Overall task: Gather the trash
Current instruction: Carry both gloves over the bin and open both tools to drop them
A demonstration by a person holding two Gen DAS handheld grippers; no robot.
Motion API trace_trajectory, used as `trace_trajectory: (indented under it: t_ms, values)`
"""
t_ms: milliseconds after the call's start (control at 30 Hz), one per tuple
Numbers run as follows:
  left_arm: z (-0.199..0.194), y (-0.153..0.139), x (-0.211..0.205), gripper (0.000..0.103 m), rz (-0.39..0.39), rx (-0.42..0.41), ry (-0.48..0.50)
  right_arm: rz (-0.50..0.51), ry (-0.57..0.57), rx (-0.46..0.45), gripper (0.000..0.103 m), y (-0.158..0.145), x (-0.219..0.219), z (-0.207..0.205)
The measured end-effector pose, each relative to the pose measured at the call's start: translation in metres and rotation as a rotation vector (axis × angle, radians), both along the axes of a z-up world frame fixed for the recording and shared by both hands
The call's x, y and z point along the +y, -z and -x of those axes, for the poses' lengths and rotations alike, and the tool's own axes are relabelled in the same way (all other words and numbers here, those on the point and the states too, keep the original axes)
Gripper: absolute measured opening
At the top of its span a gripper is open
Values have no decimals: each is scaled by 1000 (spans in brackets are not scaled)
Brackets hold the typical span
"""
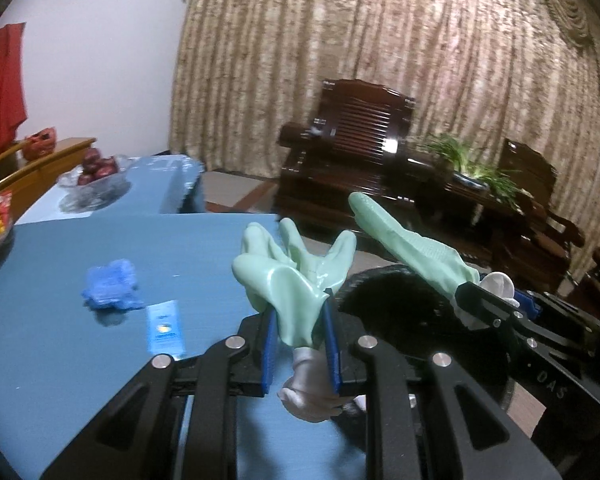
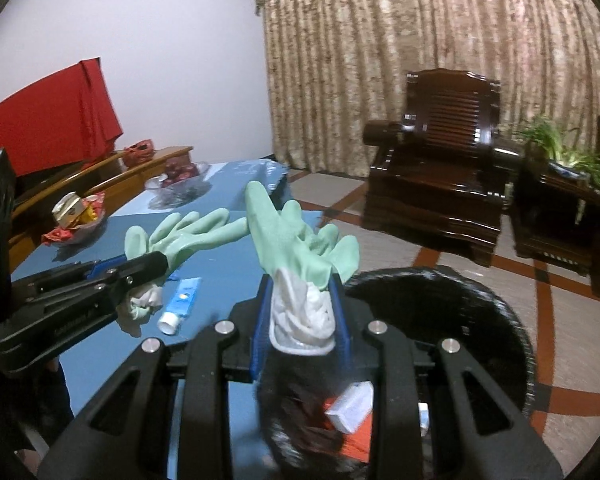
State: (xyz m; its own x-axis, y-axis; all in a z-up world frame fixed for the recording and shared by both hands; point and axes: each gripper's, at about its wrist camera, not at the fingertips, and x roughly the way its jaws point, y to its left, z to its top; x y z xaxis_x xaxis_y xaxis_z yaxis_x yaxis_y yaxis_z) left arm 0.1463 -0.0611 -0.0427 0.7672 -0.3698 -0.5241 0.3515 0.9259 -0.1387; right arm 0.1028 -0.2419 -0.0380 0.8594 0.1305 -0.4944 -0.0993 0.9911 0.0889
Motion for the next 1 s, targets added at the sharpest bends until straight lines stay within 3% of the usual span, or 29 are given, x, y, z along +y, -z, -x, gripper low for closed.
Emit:
trace_trajectory:
  t_ms: [433, 767, 833, 900, 933, 1000]
  values:
    - [-12, 23, -85, 21, -33, 54, 151, -4, 145, 44, 27, 24, -74, 20]
    - [-26, 44, -124, 24, -57, 96, 221, -9, 196, 105, 28, 55, -99, 10]
    - [-29, 48, -127, 34, -52, 113, 231, -4, 212, 117, 34, 59, -103, 9]
    - [-29, 50, -127, 51, -42, 121, 233, 2, 225, 123, 64, 64, -106, 8]
    - [-32, 50, -126, 60, -40, 119, 231, 9, 236, 121, 68, 64, -106, 8]
    - [-30, 49, -125, 65, -38, 106, 230, 15, 247, 124, 74, 67, -109, 9]
